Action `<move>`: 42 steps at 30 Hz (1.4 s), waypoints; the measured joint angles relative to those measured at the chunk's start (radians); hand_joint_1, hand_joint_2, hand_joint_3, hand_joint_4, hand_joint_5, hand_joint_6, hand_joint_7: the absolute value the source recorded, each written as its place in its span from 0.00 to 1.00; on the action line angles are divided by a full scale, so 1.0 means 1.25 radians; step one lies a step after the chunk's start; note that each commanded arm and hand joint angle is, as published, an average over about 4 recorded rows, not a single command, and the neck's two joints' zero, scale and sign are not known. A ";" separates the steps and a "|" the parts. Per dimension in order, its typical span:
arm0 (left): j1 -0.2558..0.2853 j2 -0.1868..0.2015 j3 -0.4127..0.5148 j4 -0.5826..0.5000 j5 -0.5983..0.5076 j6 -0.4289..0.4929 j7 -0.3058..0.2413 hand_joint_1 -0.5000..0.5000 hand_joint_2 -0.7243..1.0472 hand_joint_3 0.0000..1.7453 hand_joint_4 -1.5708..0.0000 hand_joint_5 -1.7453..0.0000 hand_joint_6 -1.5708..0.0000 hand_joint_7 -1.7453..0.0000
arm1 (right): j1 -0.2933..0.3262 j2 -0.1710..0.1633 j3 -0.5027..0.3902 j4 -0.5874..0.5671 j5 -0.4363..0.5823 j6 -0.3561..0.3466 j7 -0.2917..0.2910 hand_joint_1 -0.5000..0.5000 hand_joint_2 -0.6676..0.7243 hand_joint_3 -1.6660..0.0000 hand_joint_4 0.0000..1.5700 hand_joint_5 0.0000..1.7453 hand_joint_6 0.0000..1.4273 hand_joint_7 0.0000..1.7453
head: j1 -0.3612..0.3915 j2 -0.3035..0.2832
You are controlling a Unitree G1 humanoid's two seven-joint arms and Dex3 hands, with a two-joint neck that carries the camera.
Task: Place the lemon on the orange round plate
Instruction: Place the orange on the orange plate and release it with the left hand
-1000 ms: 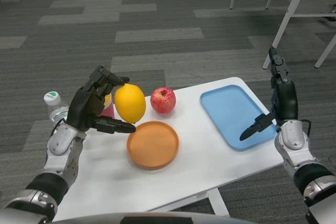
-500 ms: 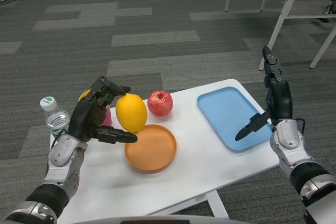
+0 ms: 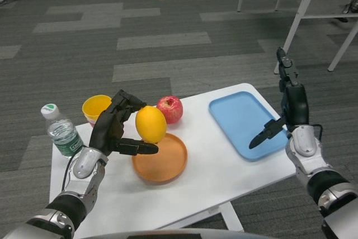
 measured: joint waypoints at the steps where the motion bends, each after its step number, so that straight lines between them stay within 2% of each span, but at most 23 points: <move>1: -0.018 -0.004 -0.007 0.030 0.007 0.009 0.009 1.00 0.70 0.05 1.00 0.35 0.70 0.04 | 0.000 0.001 0.000 0.000 0.000 0.000 0.000 0.07 1.00 1.00 0.22 0.00 0.00 0.00 | -0.002 -0.001; 6: -0.083 -0.015 -0.050 0.140 0.014 0.076 0.049 1.00 0.70 0.04 1.00 0.35 0.70 0.04 | 0.000 0.001 0.000 0.001 0.000 0.000 0.000 0.08 1.00 1.00 0.22 0.00 0.00 0.00 | -0.012 -0.003; 10: -0.102 -0.017 -0.079 0.173 0.014 0.124 0.066 1.00 0.71 0.05 1.00 0.35 0.71 0.04 | 0.000 0.001 0.000 0.002 0.000 0.000 0.000 0.08 1.00 1.00 0.22 0.00 0.00 0.00 | -0.011 -0.004; 16: -0.126 -0.023 -0.129 0.224 0.014 0.199 0.077 1.00 0.75 0.05 1.00 0.41 0.70 0.04 | 0.000 0.002 0.001 0.004 0.000 0.000 0.000 0.07 1.00 1.00 0.22 0.00 0.00 0.00 | -0.012 -0.007; 19: -0.127 -0.024 -0.138 0.240 0.014 0.211 0.078 1.00 0.75 0.05 1.00 0.41 0.71 0.04 | 0.000 0.003 0.001 0.004 0.000 0.000 0.000 0.08 1.00 1.00 0.22 0.00 0.00 0.00 | -0.012 -0.008; 22: -0.128 -0.024 -0.151 0.242 0.020 0.213 0.079 1.00 0.79 0.05 1.00 0.41 0.76 0.07 | 0.000 0.003 0.001 0.004 0.000 0.000 0.000 0.08 1.00 1.00 0.22 0.00 0.00 0.00 | -0.011 -0.011; 27: -0.129 -0.024 -0.158 0.242 0.046 0.212 0.081 1.00 0.83 0.05 1.00 0.41 0.86 0.24 | 0.000 0.003 0.001 0.004 0.000 0.000 0.000 0.07 1.00 1.00 0.22 0.00 0.00 0.00 | -0.008 -0.011; 30: -0.129 -0.024 -0.158 0.242 0.048 0.211 0.081 1.00 0.90 0.05 1.00 0.46 0.89 0.40 | 0.000 0.003 0.001 0.004 0.000 0.000 0.000 0.07 1.00 1.00 0.22 0.00 0.00 0.00 | -0.007 -0.010; 33: -0.129 -0.024 -0.158 0.243 0.051 0.207 0.082 1.00 0.95 0.05 1.00 0.47 0.94 0.51 | 0.000 0.003 0.001 0.004 0.000 0.000 0.000 0.06 1.00 1.00 0.22 0.00 0.00 0.00 | -0.006 -0.011; 36: -0.129 -0.024 -0.158 0.244 0.056 0.192 0.082 1.00 0.95 0.05 1.00 0.50 0.98 0.60 | 0.000 0.003 0.001 0.004 0.000 0.000 0.000 0.04 1.00 1.00 0.22 0.00 0.00 0.00 | -0.006 -0.011; 38: -0.129 -0.024 -0.159 0.245 0.057 0.182 0.082 1.00 0.98 0.05 1.00 0.53 1.00 0.67 | 0.000 0.003 0.001 0.004 0.000 0.000 0.000 0.06 1.00 1.00 0.22 0.00 0.00 0.00 | -0.006 -0.011; 42: -0.129 -0.024 -0.157 0.246 0.057 0.155 0.082 1.00 1.00 0.05 1.00 0.53 1.00 0.74 | 0.000 0.003 0.001 0.004 0.000 0.000 0.000 0.06 1.00 1.00 0.22 0.00 0.00 0.00 | -0.006 -0.011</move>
